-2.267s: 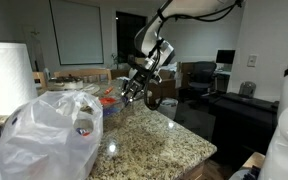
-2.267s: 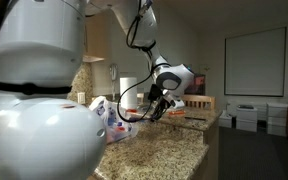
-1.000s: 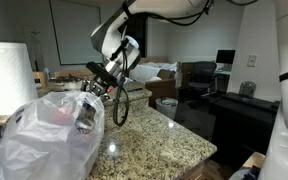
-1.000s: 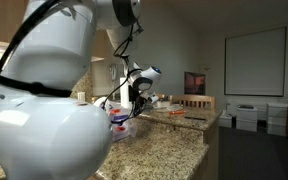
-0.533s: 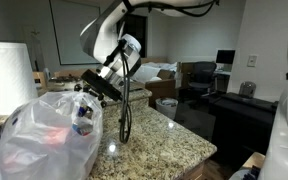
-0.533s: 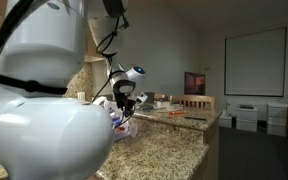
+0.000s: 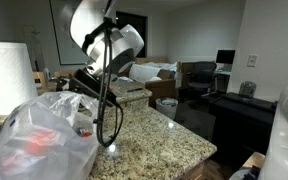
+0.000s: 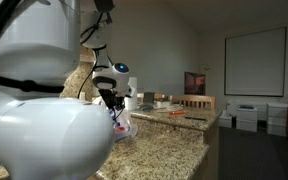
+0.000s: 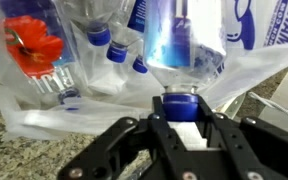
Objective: Put five plastic bottles inside the white plastic bag
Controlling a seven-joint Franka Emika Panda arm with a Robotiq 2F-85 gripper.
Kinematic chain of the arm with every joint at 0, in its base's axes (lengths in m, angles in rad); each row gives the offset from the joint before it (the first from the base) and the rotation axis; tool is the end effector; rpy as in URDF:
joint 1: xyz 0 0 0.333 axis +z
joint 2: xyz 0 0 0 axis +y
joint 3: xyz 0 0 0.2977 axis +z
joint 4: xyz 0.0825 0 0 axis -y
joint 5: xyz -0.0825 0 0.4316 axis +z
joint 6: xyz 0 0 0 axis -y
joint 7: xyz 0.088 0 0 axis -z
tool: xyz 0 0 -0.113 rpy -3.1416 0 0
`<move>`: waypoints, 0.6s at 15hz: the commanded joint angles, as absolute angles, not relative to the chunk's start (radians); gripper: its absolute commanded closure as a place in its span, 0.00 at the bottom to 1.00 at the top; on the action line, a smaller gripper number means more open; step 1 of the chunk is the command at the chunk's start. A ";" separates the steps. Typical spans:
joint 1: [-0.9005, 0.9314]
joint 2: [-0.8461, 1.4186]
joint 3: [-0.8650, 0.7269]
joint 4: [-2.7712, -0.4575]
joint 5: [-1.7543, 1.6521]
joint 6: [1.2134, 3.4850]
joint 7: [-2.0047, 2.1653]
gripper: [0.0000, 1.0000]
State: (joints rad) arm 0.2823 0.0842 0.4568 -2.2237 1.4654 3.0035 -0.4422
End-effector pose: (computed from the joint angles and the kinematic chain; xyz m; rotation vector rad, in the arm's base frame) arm 0.4762 0.3373 0.3182 -2.3345 0.2819 -0.5012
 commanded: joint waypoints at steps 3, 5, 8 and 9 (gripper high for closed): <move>0.278 0.056 0.460 -2.226 1.616 2.988 -0.654 0.87; 0.277 0.072 0.457 -2.230 1.595 2.967 -0.642 0.87; 0.278 0.109 0.455 -2.231 1.543 2.931 -0.602 0.87; 0.280 0.123 0.456 -2.227 1.522 2.918 -0.591 0.87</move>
